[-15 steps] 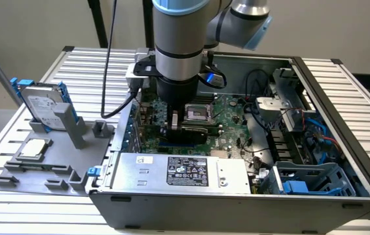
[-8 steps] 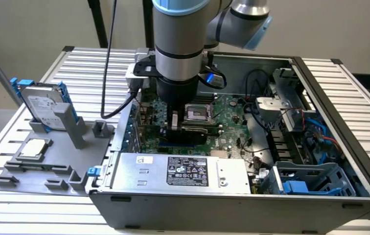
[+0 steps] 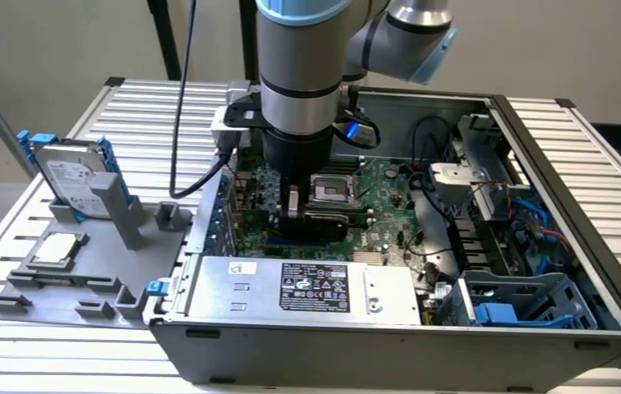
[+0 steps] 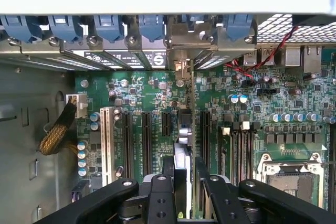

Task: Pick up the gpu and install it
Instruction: 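Insert the gpu into the slot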

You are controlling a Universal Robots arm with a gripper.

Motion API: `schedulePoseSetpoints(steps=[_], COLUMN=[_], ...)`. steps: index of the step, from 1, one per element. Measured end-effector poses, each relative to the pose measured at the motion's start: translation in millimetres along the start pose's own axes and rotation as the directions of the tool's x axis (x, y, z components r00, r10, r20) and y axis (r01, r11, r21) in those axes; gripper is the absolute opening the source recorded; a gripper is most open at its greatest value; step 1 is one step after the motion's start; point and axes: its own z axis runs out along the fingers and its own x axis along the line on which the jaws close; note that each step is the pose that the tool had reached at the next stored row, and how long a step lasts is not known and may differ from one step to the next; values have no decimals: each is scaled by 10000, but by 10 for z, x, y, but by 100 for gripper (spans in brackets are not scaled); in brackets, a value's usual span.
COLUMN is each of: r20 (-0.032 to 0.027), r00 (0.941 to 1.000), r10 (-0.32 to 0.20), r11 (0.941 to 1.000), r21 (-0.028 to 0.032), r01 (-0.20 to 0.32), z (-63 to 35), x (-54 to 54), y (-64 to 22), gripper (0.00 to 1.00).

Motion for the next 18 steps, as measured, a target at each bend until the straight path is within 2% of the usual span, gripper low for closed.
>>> schedulePoseSetpoints(steps=[18], r20=[-2], r00=[10000], r10=[1], r11=[10000], r21=[-14], r01=[-1], z=[84], x=[13], y=[0], gripper=[27])
